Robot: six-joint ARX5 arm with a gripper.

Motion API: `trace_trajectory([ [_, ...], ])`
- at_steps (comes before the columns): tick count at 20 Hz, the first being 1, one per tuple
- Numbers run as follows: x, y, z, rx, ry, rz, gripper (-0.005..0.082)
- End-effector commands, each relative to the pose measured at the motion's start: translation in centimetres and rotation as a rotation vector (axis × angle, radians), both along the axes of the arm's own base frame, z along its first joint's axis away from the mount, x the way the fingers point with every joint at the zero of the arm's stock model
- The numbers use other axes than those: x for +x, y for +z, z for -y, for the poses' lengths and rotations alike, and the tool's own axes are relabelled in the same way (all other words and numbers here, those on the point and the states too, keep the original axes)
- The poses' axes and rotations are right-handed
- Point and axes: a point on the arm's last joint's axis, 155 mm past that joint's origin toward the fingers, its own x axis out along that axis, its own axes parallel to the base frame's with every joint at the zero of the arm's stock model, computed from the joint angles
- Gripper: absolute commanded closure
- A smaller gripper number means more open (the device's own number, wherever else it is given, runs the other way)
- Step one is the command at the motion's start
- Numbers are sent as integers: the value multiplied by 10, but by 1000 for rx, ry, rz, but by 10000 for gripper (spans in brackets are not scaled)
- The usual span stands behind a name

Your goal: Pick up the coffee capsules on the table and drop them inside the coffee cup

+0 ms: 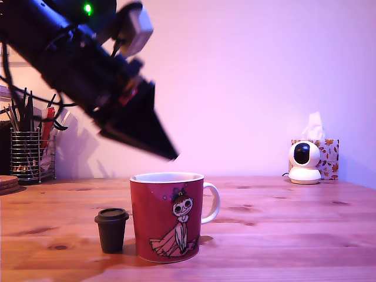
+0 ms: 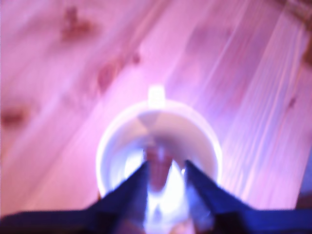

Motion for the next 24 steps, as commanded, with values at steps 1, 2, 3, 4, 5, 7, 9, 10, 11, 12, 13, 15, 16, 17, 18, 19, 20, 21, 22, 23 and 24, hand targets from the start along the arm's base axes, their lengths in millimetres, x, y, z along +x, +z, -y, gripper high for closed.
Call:
trace_trajectory([
  [1, -4, -1, 4, -18, -28, -7, 793],
  [2, -7, 0, 6, -28, -40, -14, 793],
  [3, -9, 1, 7, -36, -51, -21, 793],
  [4, -11, 2, 8, -43, -60, -25, 793],
  [5, -13, 4, 9, -48, -79, -14, 793],
  [7, -13, 11, 11, -67, -93, 4, 793],
  [9, -11, 23, 10, -92, -90, 31, 793],
  [10, -9, 29, 8, -103, -85, 44, 793],
  [11, -9, 35, 6, -118, -85, 49, 793],
  [12, -8, 40, 4, -131, -84, 53, 793],
  [13, -8, 45, 0, -142, -80, 56, 793],
  [15, -4, 52, -10, -155, -54, 74, 793],
  [16, -3, 55, -15, -159, -45, 79, 793],
  [17, -3, 59, -18, -168, -42, 87, 793],
  [18, -2, 62, -23, -171, -32, 99, 793],
  [19, -2, 65, -28, -176, -22, 107, 793],
  [20, -2, 65, -33, -180, -12, 113, 793],
  [21, -3, 65, -39, -182, 1, 119, 793],
  [22, -4, 63, -45, -181, 15, 120, 793],
  [23, -5, 61, -51, -180, 28, 120, 793],
  [24, -6, 59, -56, -180, 40, 121, 793],
])
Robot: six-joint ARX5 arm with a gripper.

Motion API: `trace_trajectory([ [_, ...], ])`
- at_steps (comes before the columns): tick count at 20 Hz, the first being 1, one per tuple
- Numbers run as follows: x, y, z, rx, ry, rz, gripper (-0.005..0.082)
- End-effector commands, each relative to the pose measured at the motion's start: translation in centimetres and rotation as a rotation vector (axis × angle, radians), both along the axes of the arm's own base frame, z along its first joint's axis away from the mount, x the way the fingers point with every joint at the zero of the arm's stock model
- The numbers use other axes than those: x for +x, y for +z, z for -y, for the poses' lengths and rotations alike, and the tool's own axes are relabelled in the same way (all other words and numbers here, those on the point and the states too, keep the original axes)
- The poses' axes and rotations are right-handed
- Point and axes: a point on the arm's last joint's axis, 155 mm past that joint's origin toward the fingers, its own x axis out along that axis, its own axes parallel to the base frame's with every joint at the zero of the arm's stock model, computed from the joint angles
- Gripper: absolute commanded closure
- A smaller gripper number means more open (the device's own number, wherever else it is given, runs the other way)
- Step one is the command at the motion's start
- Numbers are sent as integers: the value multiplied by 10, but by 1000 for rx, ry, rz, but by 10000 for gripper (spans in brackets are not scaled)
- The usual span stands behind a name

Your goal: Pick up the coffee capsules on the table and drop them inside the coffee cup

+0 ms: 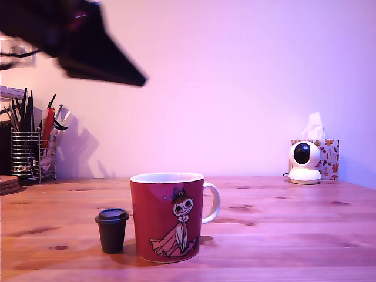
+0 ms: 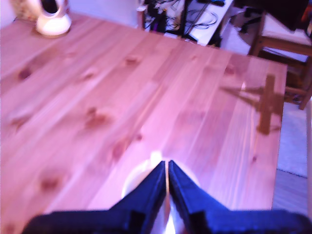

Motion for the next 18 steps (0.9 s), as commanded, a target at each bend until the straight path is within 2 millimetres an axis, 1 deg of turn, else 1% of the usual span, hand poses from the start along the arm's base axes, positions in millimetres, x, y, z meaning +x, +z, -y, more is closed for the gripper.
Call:
trace_trajectory([
  [1, -6, -11, -9, 7, 11, -9, 793],
  [4, -14, -21, -23, 14, 39, -22, 793],
  [8, -22, -40, -41, 16, 103, -66, 793],
  [14, -26, -43, -56, 28, 208, -120, 793],
  [16, -28, -42, -58, 22, 227, -136, 793],
  [18, -30, -45, -58, 40, 236, -146, 793],
])
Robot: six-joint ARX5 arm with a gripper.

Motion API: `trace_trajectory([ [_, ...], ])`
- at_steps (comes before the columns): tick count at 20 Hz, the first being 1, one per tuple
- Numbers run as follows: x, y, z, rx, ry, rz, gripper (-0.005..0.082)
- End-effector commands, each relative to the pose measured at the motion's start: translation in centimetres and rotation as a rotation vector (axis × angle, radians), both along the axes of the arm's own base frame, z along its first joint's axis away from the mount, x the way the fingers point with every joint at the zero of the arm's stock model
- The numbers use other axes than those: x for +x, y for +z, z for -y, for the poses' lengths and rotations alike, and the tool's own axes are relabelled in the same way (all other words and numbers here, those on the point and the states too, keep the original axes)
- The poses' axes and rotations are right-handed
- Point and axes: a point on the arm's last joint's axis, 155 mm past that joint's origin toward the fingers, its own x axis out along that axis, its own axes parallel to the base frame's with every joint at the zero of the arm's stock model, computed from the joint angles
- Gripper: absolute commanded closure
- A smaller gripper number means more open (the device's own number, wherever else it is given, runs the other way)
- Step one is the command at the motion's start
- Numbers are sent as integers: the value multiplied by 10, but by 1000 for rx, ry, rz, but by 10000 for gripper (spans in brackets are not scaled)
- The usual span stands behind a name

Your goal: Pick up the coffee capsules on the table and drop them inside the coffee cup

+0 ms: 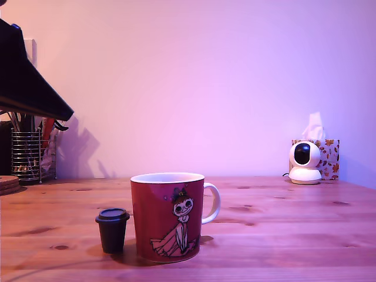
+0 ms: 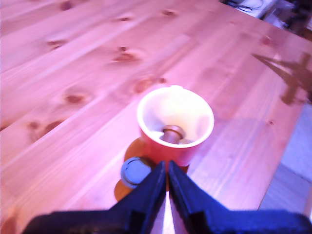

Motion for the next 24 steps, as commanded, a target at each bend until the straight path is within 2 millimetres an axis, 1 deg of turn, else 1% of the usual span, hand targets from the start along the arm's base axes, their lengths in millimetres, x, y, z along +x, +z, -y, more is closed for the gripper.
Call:
trace_trajectory([
  [1, -5, -8, 1, 13, -2, -18, 793],
  [4, -15, -18, 2, 45, -23, -57, 793],
  [9, -31, -37, -6, 170, -136, -26, 793],
  [11, -38, -43, -9, 203, -162, -40, 793],
  [14, -41, -47, -11, 224, -180, -44, 793],
  [19, -41, -48, -13, 231, -172, -46, 793],
  [20, -41, -49, -14, 234, -170, -49, 775],
  [21, -41, -50, -14, 239, -167, -50, 714],
  [24, -35, -52, -20, 270, -136, -37, 453],
])
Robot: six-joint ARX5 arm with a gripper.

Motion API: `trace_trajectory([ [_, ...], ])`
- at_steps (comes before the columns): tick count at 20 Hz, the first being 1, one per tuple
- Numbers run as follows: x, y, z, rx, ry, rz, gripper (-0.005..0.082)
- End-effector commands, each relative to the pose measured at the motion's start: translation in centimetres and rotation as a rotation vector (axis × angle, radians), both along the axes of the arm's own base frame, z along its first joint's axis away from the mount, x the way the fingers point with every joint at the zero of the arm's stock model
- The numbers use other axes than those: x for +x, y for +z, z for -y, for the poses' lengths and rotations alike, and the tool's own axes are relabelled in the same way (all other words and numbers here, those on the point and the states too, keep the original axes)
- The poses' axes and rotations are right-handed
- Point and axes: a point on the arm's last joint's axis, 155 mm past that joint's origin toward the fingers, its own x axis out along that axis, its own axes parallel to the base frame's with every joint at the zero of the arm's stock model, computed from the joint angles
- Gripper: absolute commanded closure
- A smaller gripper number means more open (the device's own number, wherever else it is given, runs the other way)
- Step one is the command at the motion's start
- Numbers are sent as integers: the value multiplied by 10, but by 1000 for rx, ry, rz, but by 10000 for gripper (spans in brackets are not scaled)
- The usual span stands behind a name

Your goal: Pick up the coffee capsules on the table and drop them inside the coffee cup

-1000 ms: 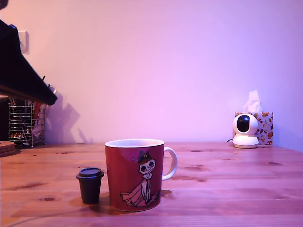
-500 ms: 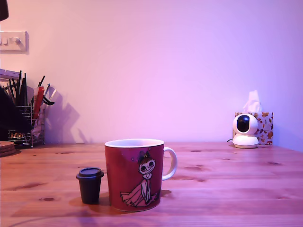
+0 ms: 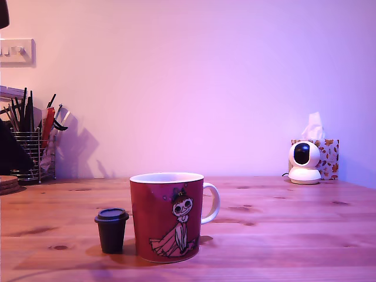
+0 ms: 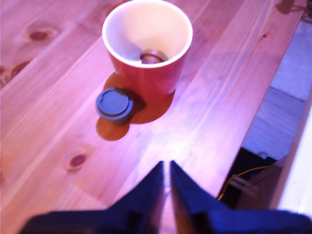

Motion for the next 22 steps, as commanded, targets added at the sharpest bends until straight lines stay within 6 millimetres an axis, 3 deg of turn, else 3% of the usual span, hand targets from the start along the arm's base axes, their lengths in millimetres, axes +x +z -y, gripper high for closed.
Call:
trace_trajectory([
  [1, 0, -7, -3, 20, 5, 1, 363],
  [3, 6, -8, -8, 45, 31, 22, 211],
  [4, 8, -8, -11, 59, 43, 28, 194],
  [9, 7, -17, -11, 74, 41, -4, 196],
  [12, 8, -22, -1, 47, 9, -31, 196],
  [22, 33, -34, 22, -17, -82, 3, 196],
])
